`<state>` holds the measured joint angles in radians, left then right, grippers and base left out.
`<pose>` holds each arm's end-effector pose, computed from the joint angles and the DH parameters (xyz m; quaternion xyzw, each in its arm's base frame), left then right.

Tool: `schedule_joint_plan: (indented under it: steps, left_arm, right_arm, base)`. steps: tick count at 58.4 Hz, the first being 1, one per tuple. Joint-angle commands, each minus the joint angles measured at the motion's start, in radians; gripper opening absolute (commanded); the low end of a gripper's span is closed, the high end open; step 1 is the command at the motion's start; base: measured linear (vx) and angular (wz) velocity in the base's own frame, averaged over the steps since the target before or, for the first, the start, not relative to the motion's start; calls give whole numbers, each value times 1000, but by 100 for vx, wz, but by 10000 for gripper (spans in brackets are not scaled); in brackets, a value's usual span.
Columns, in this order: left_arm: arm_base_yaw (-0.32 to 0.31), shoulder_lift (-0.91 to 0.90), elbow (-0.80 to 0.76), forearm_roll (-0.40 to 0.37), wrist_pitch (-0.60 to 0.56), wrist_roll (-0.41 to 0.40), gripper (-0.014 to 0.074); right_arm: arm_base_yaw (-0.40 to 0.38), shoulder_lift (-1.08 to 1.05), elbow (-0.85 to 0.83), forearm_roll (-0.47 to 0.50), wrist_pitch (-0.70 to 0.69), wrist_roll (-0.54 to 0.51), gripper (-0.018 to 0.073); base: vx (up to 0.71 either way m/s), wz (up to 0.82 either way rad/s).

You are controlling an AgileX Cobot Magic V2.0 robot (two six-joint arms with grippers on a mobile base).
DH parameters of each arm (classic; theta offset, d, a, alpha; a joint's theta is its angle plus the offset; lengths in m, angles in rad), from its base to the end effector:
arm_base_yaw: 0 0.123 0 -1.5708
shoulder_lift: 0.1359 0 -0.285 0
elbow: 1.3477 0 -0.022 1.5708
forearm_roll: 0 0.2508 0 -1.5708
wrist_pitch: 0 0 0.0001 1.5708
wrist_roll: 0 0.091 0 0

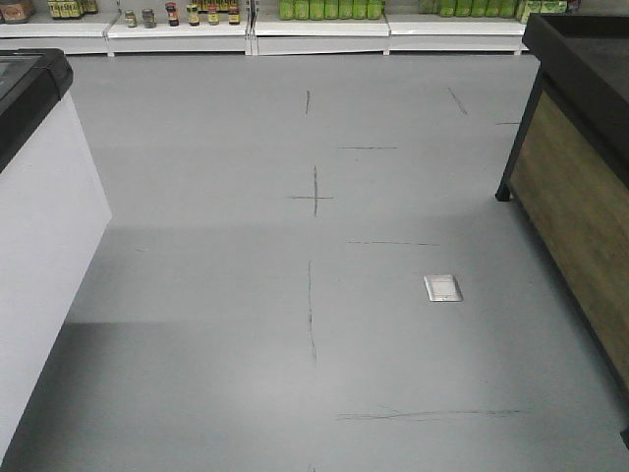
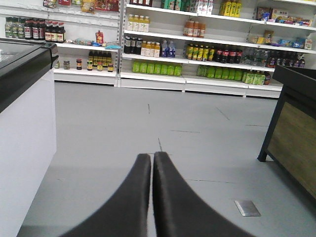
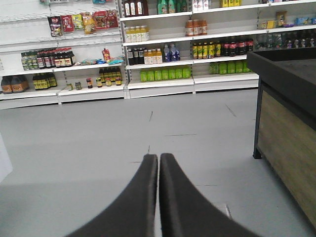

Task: Pick three apples into basket with both arms
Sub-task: 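Drive the base forward along the aisle toward the fruit tables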

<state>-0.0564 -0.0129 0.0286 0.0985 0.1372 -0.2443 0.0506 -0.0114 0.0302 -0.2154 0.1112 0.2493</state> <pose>0.0565 -0.0020 0.1918 -0.0375 0.7288 -0.0644 0.6807 0.0568 0.0007 0.1937 0.0027 0.7212 0.0212 0.6924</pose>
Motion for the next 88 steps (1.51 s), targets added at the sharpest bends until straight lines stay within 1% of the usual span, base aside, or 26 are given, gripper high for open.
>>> schedule_joint_plan:
  steps: [1,88]
  left_arm:
    - [0,-13,-26,0,-69,-10,-6]
    - [0,-13,-26,0,-69,-10,-6]
  right_arm:
    - [-4,-12,11,-12,-72,-2,-6]
    - [-4,-12,11,-12,-72,-2,-6]
  base:
    - [0,0]
    - [0,0]
